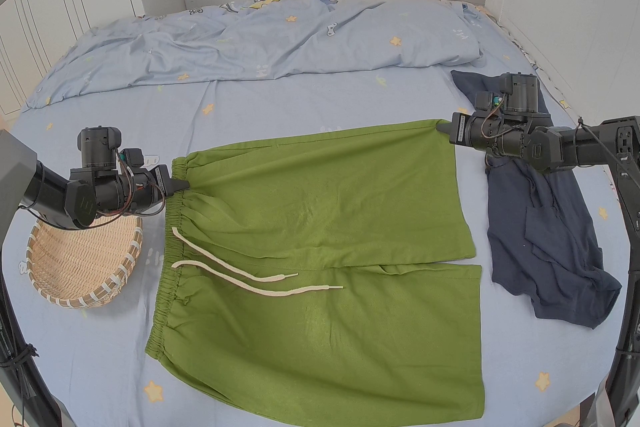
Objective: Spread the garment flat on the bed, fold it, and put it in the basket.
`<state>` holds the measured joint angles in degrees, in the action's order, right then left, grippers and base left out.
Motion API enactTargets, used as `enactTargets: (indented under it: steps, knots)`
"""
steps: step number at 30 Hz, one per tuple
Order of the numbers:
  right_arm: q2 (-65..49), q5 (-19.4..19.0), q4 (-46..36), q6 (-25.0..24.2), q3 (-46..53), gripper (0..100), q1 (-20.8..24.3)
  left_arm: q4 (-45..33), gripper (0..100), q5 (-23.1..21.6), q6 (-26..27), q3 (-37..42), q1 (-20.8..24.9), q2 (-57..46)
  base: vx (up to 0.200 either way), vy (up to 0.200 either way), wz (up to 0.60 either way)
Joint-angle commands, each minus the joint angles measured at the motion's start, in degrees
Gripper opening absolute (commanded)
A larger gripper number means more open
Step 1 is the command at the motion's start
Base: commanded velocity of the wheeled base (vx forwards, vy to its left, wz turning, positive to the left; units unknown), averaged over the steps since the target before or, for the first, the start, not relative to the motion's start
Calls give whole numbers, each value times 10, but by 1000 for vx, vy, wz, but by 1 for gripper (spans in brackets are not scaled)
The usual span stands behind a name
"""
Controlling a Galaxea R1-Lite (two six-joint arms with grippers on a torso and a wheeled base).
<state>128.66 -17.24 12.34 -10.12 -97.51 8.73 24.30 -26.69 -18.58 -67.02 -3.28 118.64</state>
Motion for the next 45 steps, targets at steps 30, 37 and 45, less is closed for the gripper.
enactTargets:
  steps: [30, 37, 45]
  knots:
    - [-151, 10, -64, -54, 114, 100, 1, 9, 100, 29, -56, 73, 22, -167, 0, 0, 0]
    - [-319, 5, -60, -104, 380, 100, 7, 10, 100, 15, -98, 270, 12, -277, 0, 0, 0]
    - [-392, 5, 51, -105, 622, 100, 15, 17, 100, -72, -98, 451, -80, -316, 0, 0, 0]
